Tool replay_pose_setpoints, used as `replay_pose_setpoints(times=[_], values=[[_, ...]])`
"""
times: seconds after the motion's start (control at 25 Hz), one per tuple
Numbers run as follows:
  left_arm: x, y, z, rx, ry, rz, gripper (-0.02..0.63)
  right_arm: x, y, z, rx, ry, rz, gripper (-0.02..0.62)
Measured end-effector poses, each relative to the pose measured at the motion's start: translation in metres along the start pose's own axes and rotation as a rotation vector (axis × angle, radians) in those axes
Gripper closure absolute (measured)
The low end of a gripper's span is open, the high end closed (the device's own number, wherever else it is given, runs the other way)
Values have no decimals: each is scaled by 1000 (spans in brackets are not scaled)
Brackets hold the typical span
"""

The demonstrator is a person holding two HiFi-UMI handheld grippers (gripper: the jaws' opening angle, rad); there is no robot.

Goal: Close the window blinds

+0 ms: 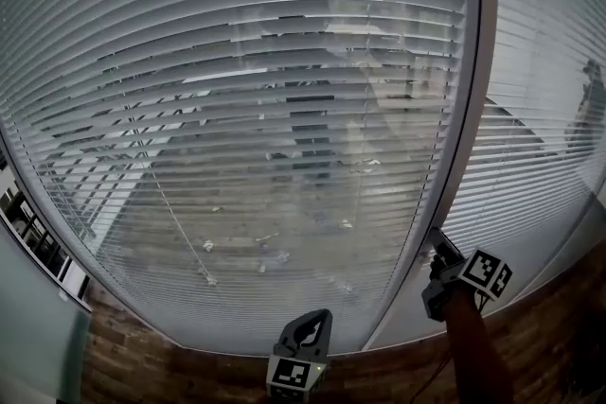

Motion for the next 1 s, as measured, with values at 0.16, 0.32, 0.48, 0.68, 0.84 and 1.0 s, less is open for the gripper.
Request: replay_pose_setpoints(times=[0.16,0.32,0.48,0.68,0.84,1.0], values=[[-1,-1,1,0,-3,-1,607,3,0,-1,23,223,44,469],[-2,-1,2,3,4,1,607,7,1,-1,40,349,74,469],[-5,-2,5,8,12,6,607,5,-1,-1,53,369,73,469],[-6,-2,3,4,5,9,607,7,-1,-2,63,450,92,469],[-6,-2,2,-2,8,7,607,8,0,-3,71,506,104,469],[-7,-3,0,-4,7,11,607,8,-1,-3,77,491,104,469]])
Point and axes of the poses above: the fingertips, and each gripper's own axes: y forward along the fingers, x to its right, z out of its top, the point moved 1 cm from there along -y, backward along the fingers, and after that the axes turned 6 degrees about -y, right-handed, at the moved point
